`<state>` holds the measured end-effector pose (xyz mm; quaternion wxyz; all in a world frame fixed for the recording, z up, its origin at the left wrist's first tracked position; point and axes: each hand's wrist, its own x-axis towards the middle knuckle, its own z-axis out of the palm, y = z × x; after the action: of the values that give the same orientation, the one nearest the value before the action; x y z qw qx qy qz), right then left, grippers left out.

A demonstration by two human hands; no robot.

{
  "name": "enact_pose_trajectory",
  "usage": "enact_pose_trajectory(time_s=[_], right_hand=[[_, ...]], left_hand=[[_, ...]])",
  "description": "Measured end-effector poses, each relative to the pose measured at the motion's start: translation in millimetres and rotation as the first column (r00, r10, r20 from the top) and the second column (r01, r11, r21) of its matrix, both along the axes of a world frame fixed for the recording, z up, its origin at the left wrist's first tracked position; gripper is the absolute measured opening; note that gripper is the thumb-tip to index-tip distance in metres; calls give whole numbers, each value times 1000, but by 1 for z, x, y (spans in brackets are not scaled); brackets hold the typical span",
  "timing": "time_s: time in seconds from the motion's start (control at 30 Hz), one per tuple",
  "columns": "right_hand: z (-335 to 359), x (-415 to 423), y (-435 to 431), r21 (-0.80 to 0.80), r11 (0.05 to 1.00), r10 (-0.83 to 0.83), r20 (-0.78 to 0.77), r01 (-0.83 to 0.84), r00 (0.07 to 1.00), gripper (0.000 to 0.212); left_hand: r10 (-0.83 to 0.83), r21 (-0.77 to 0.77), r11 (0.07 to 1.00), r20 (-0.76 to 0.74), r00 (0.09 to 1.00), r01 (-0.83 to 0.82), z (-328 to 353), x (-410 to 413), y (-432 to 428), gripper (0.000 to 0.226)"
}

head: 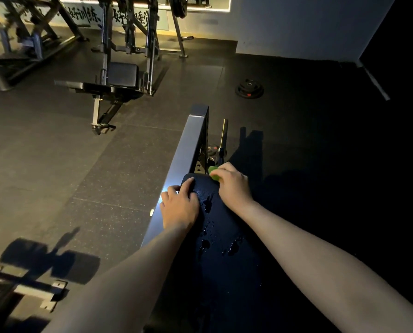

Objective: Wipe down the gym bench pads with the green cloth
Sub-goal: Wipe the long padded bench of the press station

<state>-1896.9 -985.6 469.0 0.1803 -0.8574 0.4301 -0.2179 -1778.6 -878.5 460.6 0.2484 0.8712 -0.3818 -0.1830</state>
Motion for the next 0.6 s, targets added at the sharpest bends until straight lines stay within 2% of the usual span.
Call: enact_pose_trajectory(time_s=[0.13, 0.23, 0.3, 0.37, 0.5, 0.6], right_hand=[[-3, 7, 34, -67, 987, 150, 71, -145, 986, 26], [-3, -1, 32, -59, 973, 224, 29, -222, 974, 26], [-2, -5, 12, -27, 979, 199, -45, -200, 979, 30], [1, -7, -8, 45, 993, 110, -66, -108, 992, 39], [2, -5, -13, 89, 996, 1, -30, 2, 1000, 45], [0, 0, 17, 66, 998, 12, 53, -16, 999, 41]], left_hand=[[-14, -7, 1000, -19, 1000, 13, 0, 1, 1, 49], [-25, -5, 1000, -11, 1000, 25, 1, 1, 2, 47], [-32, 13, 999, 1, 999, 32, 1, 1, 2, 49], [-33, 18, 999, 7, 999, 33, 1, 1, 3, 49], [-19, 5, 1000, 7, 1000, 19, 2, 2, 1, 48], [-19, 9, 1000, -4, 1000, 19, -1, 3, 0, 50]])
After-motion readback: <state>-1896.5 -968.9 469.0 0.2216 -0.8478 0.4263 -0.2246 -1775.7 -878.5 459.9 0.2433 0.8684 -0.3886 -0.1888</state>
